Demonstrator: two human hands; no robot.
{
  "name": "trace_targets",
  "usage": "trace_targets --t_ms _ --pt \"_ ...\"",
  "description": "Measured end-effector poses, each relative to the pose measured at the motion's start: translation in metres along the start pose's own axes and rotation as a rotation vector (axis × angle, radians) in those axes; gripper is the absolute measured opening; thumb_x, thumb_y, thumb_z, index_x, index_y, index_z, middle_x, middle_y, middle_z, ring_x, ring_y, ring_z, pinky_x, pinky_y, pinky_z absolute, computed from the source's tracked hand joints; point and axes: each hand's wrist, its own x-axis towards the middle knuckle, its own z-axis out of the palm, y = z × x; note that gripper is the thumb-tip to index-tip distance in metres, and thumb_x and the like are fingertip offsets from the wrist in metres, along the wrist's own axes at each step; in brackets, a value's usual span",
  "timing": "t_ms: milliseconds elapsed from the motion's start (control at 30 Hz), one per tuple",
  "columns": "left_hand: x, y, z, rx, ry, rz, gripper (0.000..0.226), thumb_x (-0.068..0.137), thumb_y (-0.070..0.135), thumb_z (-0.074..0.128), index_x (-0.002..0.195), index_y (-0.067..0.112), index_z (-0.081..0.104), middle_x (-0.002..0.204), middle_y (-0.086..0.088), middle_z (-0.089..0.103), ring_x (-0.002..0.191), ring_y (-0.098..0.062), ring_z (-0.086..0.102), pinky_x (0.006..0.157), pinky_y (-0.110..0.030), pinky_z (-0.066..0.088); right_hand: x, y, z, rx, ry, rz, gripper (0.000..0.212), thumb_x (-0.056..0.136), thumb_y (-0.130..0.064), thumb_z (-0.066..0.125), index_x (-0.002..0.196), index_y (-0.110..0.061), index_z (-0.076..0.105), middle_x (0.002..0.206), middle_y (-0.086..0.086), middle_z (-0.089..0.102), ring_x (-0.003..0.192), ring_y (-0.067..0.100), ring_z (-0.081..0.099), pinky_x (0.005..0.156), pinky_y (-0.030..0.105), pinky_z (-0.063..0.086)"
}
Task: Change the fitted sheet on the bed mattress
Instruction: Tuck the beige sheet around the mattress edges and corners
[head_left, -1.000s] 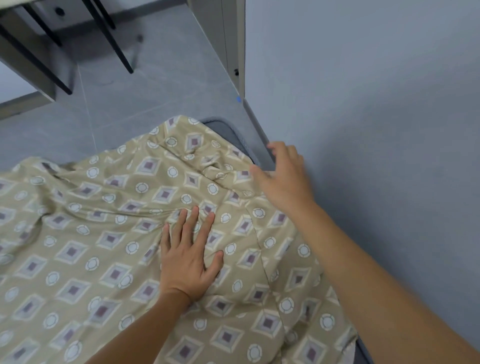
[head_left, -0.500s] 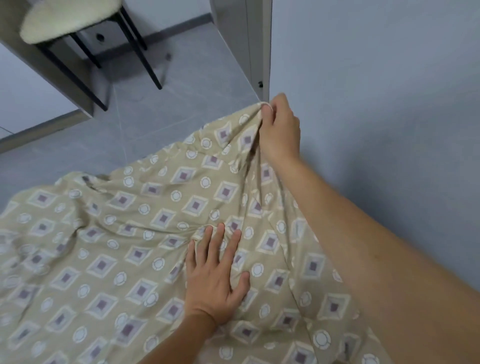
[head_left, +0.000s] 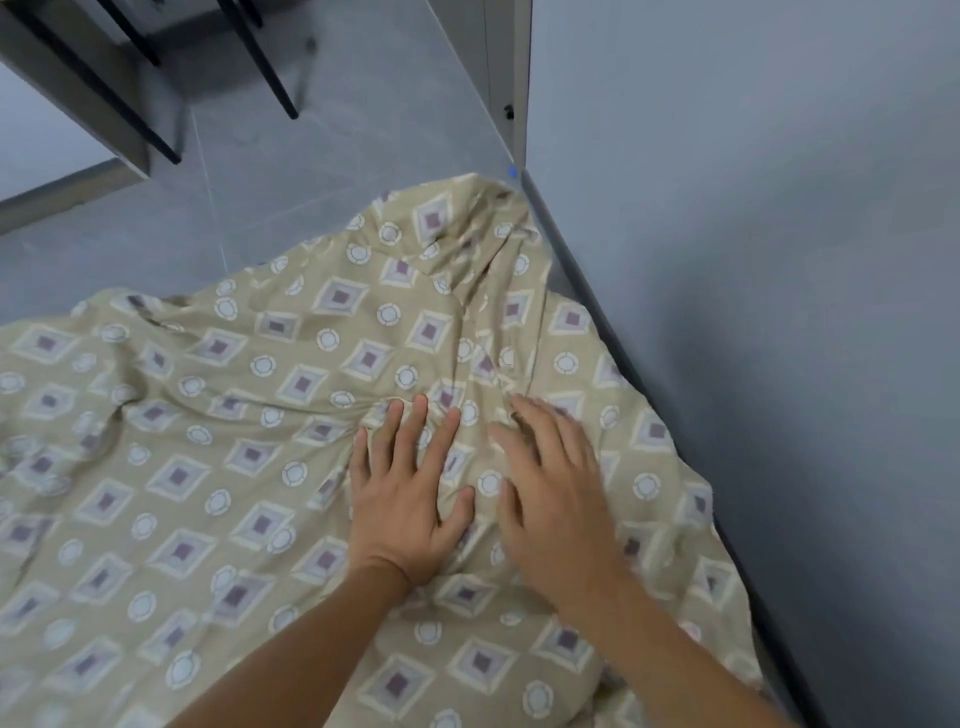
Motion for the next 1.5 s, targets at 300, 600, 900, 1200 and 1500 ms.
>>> trace_targets --t_ms 300,600,900,1200,1500 --pt "-0.004 0.000 0.001 -0.014 0.028 0.006 0.078 0.097 0.063 0.033 0.167 0.036 0.014 0.176 -0.002 0.009 0.162 -0.029 0.004 0.127 -0.061 0.008 -0.159 -0.031 0.052 -0.144 -0.058 0.188 0.079 0.085 -0.033 0.066 0.160 -0.023 0.043 0.174 0.005 0.022 0.161 0.026 0.019 0.126 0.055 0.026" --pt "-0.006 -0.002 0.001 -0.024 0.092 0.036 0.073 0.101 0.065 0.034 0.166 0.038 0.018 0.175 -0.001 0.015 0.161 -0.030 0.010 0.127 -0.060 0.008 -0.160 -0.029 0.066 -0.224 0.090 0.146 0.074 0.092 -0.030 0.056 0.163 -0.018 0.037 0.174 0.010 0.019 0.162 0.026 0.012 0.127 0.057 0.021" --pt "-0.103 -0.019 -0.022 -0.054 -0.027 0.144 0.076 0.098 0.062 0.034 0.166 0.032 0.022 0.174 -0.008 0.016 0.161 -0.032 0.013 0.126 -0.060 0.009 -0.169 -0.032 0.069 -0.315 0.149 0.127 0.069 0.094 -0.033 0.048 0.161 -0.020 0.039 0.173 0.009 0.023 0.161 0.028 0.015 0.128 0.055 0.015" --pt "-0.344 -0.080 -0.102 0.031 -0.022 -0.069 0.055 0.099 0.048 0.050 0.146 0.020 0.054 0.151 -0.013 0.045 0.139 -0.036 0.044 0.115 -0.054 0.033 -0.204 -0.091 0.046 -0.337 -0.039 0.166 0.066 0.105 -0.036 0.040 0.166 -0.018 0.023 0.175 0.016 0.008 0.161 0.038 0.007 0.127 0.060 0.015" --pt "-0.434 -0.084 -0.022 -0.061 -0.090 -0.284 0.086 0.093 0.052 0.040 0.168 0.016 0.015 0.175 -0.013 0.003 0.162 -0.031 0.004 0.129 -0.055 0.008 -0.352 -0.128 0.113 -0.283 -0.164 -0.148 0.073 0.097 -0.037 0.056 0.165 -0.024 0.033 0.175 0.008 0.016 0.162 0.029 0.010 0.127 0.059 0.019"
